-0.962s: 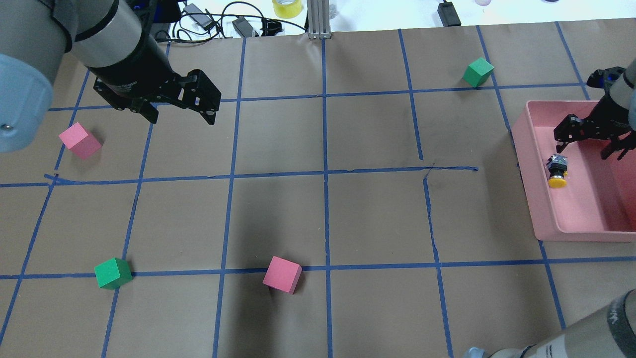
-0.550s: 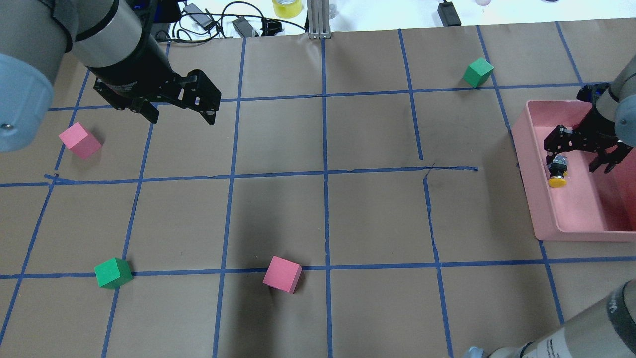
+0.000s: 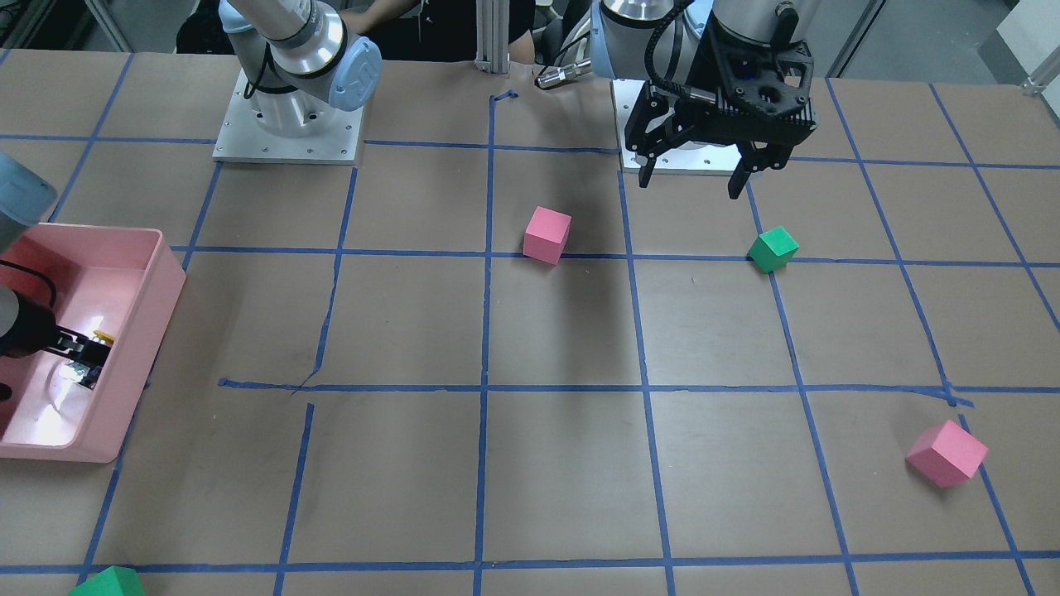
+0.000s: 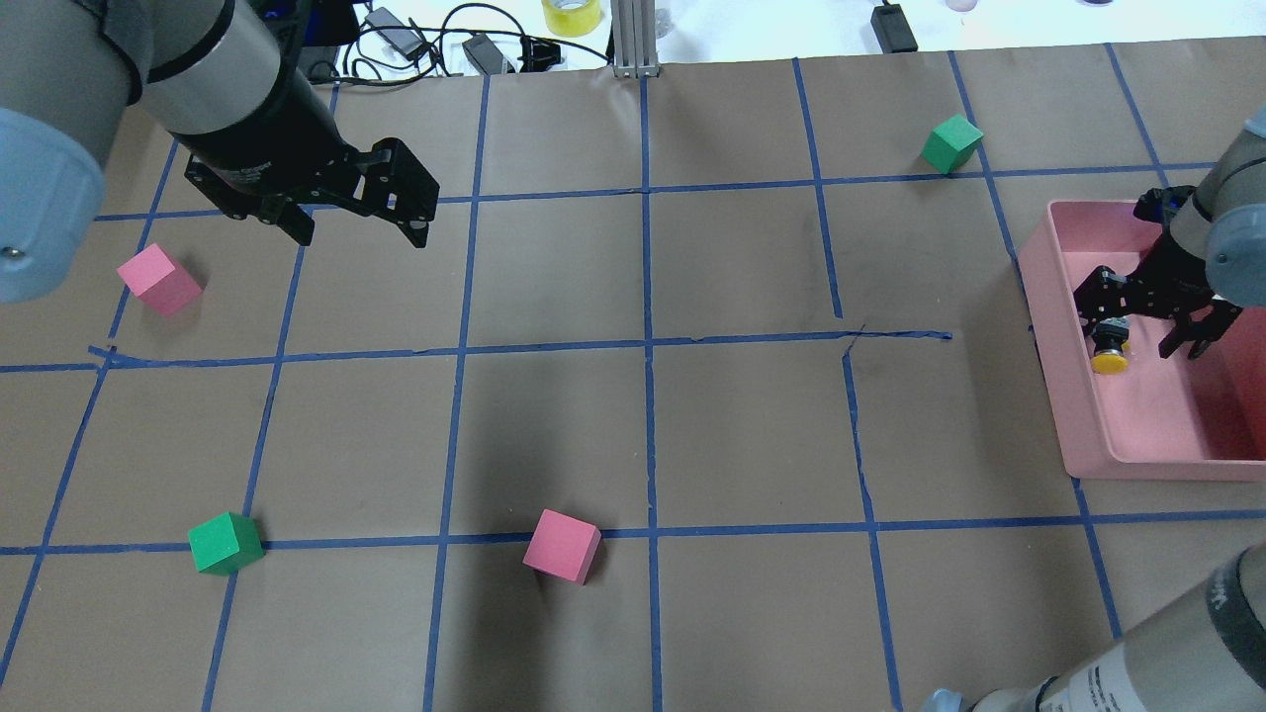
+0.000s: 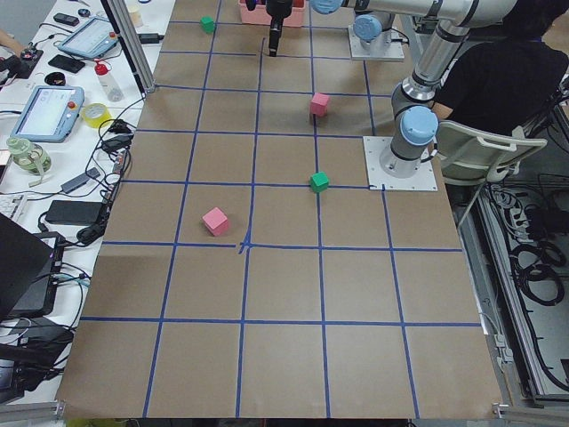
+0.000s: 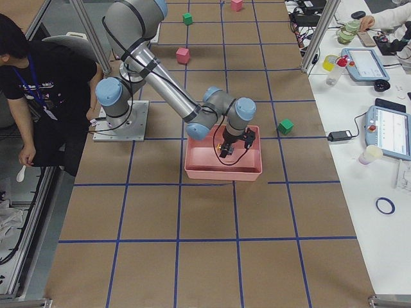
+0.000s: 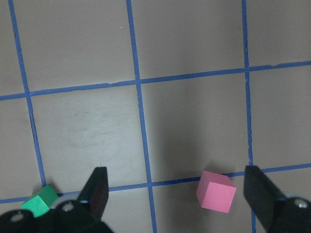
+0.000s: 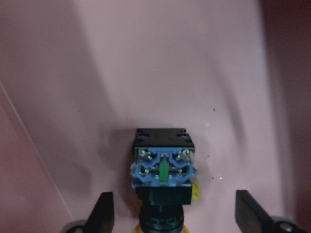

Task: Align button upright
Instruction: 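Lower the right gripper into the tray and grasp the yellow-capped switch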

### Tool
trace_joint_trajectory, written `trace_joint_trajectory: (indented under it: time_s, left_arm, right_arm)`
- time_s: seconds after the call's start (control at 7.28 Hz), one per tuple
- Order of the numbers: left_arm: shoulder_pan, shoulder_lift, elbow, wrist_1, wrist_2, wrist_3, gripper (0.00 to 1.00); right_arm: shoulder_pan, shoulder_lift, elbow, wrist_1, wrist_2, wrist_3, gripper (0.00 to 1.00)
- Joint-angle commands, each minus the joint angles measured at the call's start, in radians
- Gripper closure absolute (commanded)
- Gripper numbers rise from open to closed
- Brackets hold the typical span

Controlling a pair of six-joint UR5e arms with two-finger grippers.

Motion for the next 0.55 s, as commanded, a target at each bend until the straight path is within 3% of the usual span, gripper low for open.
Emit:
trace_joint_trajectory:
  time_s: [0.0, 0.14, 0.41]
  left_arm:
    - [0.000, 0.000, 0.000, 0.000, 0.000, 0.000, 0.00]
    - [0.000, 0.000, 0.000, 0.000, 0.002, 0.000, 0.00]
    - [-0.002, 0.000, 0.000, 0.000, 0.000, 0.000, 0.00]
  right_arm:
    - [-0.002, 0.001, 0.001, 0.004, 0.003, -0.011, 0.90]
    - [-0.002, -0.002, -0.002, 0.009, 0.001, -0.009, 1.00]
    - [-0.005, -0.029, -0.034, 0.044, 0.000, -0.031, 1.00]
